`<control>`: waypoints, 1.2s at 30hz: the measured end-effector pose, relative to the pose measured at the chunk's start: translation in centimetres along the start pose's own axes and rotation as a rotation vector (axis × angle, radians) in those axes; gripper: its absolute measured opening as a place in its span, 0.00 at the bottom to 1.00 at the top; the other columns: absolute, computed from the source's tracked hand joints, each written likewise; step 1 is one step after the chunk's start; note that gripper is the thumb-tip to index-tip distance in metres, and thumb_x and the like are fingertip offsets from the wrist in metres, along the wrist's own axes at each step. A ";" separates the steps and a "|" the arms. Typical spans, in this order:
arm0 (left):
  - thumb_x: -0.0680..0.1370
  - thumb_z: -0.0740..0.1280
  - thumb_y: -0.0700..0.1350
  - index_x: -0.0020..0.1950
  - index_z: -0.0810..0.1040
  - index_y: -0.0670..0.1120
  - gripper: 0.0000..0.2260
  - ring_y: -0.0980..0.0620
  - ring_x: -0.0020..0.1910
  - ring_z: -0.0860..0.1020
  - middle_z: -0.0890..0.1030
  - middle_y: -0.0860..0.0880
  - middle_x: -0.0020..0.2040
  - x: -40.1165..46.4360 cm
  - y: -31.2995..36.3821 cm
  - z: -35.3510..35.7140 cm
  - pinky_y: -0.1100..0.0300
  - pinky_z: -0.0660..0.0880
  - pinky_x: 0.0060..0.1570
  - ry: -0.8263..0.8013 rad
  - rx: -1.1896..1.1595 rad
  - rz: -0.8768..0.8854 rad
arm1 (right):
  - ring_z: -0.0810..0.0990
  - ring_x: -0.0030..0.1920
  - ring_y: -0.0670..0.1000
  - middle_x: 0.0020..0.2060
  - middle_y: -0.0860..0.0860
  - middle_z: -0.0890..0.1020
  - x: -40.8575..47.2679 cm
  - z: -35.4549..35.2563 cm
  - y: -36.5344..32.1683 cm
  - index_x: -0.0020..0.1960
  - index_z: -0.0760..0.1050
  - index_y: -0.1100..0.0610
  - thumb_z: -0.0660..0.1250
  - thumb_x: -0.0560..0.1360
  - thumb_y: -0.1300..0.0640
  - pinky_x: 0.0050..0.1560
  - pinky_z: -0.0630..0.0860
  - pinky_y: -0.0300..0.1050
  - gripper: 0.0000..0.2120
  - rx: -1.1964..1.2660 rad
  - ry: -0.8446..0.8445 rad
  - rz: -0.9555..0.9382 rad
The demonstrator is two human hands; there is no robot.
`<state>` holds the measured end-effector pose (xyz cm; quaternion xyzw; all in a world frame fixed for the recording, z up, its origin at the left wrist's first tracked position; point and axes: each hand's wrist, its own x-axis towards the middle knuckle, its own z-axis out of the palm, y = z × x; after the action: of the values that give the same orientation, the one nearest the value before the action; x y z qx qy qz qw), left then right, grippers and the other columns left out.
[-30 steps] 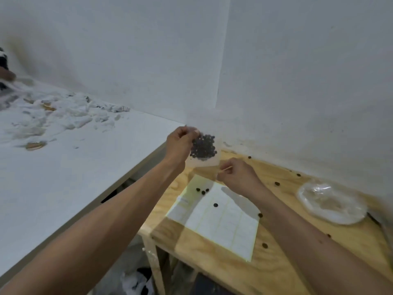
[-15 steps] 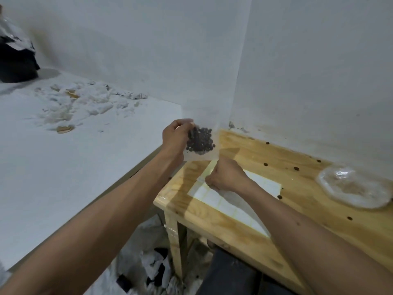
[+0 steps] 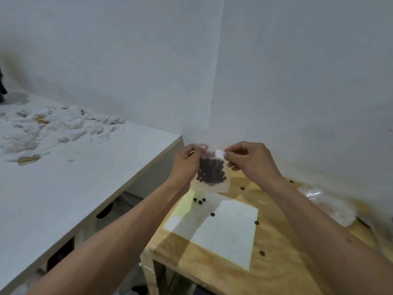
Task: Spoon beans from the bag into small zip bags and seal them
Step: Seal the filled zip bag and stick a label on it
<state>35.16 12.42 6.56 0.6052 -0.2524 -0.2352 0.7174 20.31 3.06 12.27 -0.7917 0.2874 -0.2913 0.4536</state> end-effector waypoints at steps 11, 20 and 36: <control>0.79 0.70 0.49 0.48 0.86 0.48 0.06 0.46 0.53 0.83 0.87 0.46 0.49 -0.7 0.8 7.9 0.53 0.78 0.55 -0.094 -0.002 0.007 | 0.84 0.34 0.44 0.36 0.46 0.86 0.2 -4.7 3.1 0.45 0.86 0.53 0.75 0.75 0.56 0.39 0.82 0.39 0.02 -0.055 0.246 -0.039; 0.74 0.77 0.45 0.49 0.86 0.43 0.07 0.51 0.45 0.85 0.87 0.47 0.44 -1.5 0.6 10.0 0.58 0.77 0.47 -0.140 0.034 0.009 | 0.84 0.37 0.43 0.37 0.43 0.86 -0.1 -6.1 4.4 0.47 0.86 0.52 0.75 0.74 0.51 0.47 0.83 0.48 0.04 -0.139 0.303 -0.049; 0.77 0.74 0.40 0.45 0.84 0.35 0.07 0.50 0.34 0.80 0.84 0.42 0.36 -1.9 0.1 12.7 0.57 0.76 0.42 -0.188 -0.025 0.022 | 0.80 0.32 0.41 0.28 0.43 0.82 -0.9 -8.5 6.3 0.31 0.80 0.52 0.77 0.73 0.51 0.42 0.74 0.39 0.14 0.225 0.261 0.115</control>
<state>25.50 4.19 8.29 0.5687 -0.3224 -0.2862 0.7005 12.39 -3.65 10.07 -0.6736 0.3544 -0.3955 0.5141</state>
